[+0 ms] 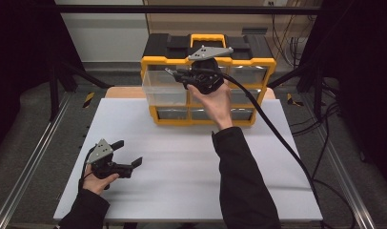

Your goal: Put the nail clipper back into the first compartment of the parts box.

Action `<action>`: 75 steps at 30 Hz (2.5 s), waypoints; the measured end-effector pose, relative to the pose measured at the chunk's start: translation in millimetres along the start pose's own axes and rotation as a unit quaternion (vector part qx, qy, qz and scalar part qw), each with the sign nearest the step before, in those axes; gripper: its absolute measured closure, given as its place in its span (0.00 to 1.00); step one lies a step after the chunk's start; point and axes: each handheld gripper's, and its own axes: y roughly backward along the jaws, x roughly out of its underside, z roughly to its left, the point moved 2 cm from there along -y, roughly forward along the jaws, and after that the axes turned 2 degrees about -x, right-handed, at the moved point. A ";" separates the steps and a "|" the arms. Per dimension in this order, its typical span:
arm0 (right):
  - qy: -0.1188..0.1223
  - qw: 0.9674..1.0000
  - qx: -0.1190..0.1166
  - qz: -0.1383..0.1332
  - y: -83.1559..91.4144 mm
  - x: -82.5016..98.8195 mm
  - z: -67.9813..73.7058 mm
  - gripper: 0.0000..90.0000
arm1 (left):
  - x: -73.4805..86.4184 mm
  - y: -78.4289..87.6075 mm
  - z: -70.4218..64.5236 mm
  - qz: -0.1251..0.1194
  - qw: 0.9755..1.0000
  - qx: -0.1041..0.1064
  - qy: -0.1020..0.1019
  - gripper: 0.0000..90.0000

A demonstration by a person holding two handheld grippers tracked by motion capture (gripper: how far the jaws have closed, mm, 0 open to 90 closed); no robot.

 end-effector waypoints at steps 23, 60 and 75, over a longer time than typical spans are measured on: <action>-0.004 0.999 0.013 0.035 -22.7 9.6 -3.4 0.88 | -0.1 0.0 -0.3 -0.001 1.000 0.000 -0.001 0.01; -0.008 0.998 0.018 -0.064 41.0 13.4 12.8 0.05 | -0.1 -0.3 -1.3 0.002 1.000 -0.001 -0.004 0.00; -0.022 0.997 0.015 -0.075 77.3 64.8 16.0 0.03 | 0.5 -1.0 -1.6 0.005 1.000 -0.001 -0.005 0.00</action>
